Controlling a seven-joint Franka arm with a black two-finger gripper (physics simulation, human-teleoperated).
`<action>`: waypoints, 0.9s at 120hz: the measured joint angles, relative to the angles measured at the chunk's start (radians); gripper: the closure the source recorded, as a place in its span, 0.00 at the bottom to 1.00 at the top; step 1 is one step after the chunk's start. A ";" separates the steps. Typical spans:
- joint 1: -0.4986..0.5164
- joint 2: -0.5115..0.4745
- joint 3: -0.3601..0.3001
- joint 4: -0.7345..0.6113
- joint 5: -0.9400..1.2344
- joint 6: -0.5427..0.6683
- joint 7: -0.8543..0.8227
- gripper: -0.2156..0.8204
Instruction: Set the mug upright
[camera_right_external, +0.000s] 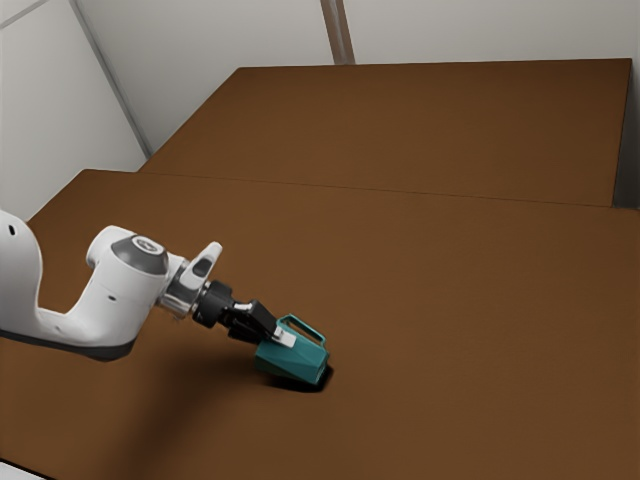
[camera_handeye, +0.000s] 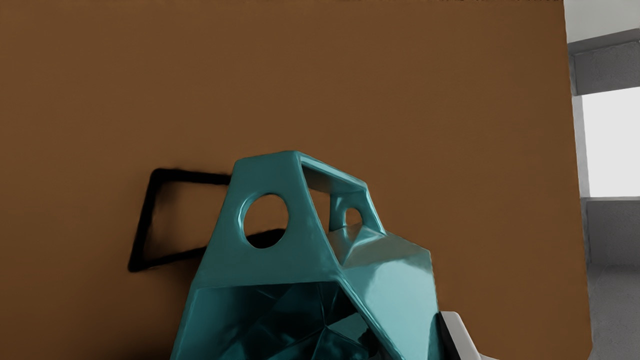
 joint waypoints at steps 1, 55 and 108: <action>0.000 -0.002 0.000 0.000 0.000 0.000 0.000 0.90; -0.005 -0.067 -0.001 0.073 0.195 -0.002 -0.047 0.96; 0.006 -0.069 -0.010 0.195 0.799 -0.030 -0.273 0.96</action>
